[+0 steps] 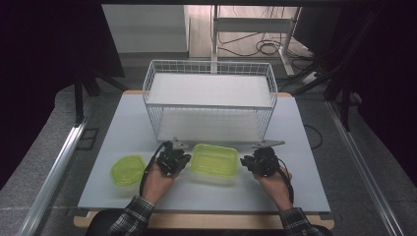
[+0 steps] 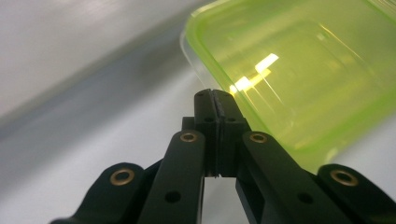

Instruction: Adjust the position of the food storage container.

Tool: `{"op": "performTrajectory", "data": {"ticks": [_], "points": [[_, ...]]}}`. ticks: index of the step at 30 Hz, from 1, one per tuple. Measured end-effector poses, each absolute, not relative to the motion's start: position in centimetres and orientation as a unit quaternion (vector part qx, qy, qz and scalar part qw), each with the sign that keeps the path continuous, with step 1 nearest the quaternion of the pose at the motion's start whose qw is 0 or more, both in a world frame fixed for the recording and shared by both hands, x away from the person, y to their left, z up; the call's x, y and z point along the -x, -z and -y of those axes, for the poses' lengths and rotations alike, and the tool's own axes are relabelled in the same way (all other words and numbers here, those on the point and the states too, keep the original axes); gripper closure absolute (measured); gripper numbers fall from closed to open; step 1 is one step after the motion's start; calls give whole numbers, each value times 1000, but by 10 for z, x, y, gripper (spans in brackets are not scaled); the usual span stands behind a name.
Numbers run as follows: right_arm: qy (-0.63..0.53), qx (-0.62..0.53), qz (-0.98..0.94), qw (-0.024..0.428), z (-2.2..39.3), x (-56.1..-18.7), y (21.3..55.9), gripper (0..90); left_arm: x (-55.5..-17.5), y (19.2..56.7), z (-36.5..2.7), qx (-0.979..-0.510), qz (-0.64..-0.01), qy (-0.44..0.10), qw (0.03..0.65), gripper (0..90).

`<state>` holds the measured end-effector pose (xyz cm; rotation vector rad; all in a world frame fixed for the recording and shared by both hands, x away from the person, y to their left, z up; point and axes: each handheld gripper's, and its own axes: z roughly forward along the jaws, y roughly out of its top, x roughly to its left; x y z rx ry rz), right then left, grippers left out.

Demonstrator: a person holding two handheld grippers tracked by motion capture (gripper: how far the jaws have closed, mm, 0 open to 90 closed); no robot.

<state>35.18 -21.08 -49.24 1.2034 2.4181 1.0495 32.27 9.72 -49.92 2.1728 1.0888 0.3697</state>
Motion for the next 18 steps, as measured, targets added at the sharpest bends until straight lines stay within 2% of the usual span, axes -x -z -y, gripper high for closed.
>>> {"op": "performTrajectory", "data": {"ticks": [18], "points": [[-351,-420,-827,129,205,-370,493,758,-279,498,-93,-843,-385,-80,367,900]]}}
